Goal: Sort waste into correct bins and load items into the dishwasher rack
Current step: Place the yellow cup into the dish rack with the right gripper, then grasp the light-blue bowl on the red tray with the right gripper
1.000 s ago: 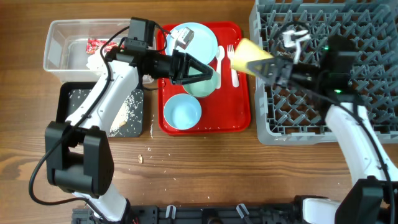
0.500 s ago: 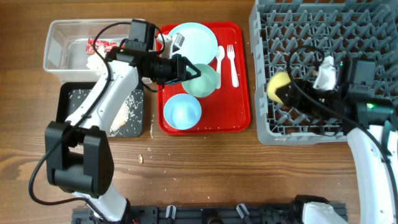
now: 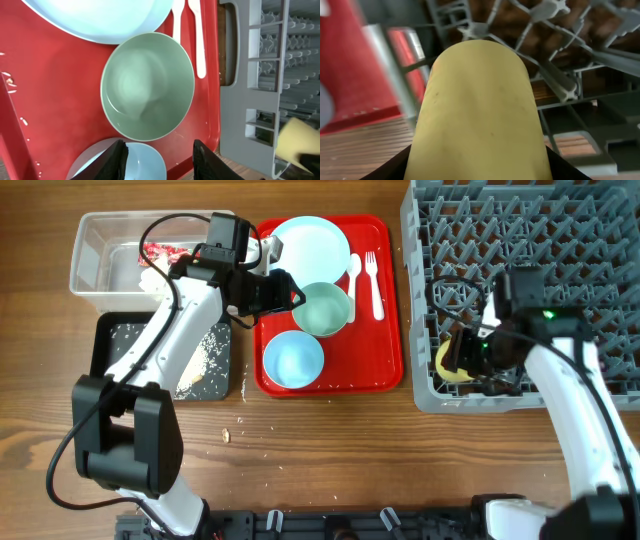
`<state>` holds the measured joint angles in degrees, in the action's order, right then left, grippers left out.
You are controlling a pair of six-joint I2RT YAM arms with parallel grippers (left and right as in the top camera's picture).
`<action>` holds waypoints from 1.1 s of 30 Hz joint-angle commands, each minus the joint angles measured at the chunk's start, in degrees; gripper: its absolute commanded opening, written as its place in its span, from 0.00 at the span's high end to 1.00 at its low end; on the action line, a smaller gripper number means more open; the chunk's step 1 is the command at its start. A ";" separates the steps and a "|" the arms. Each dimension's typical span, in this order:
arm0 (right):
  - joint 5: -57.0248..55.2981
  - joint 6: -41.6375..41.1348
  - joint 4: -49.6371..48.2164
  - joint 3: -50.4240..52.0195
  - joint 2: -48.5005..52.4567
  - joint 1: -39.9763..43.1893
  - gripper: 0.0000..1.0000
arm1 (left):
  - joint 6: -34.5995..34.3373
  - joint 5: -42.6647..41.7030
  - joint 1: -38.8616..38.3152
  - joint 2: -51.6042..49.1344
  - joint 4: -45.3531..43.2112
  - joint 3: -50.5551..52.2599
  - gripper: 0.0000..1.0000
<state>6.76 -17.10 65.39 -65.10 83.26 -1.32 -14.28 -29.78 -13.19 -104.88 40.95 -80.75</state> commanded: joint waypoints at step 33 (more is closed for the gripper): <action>2.71 -16.37 -22.80 -17.81 19.52 -21.03 0.43 | -1.18 3.98 6.73 2.05 2.29 -0.55 0.55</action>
<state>11.51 -29.15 44.71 -82.74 97.45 -21.23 -14.57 -26.89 -10.72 -104.88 42.04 -80.75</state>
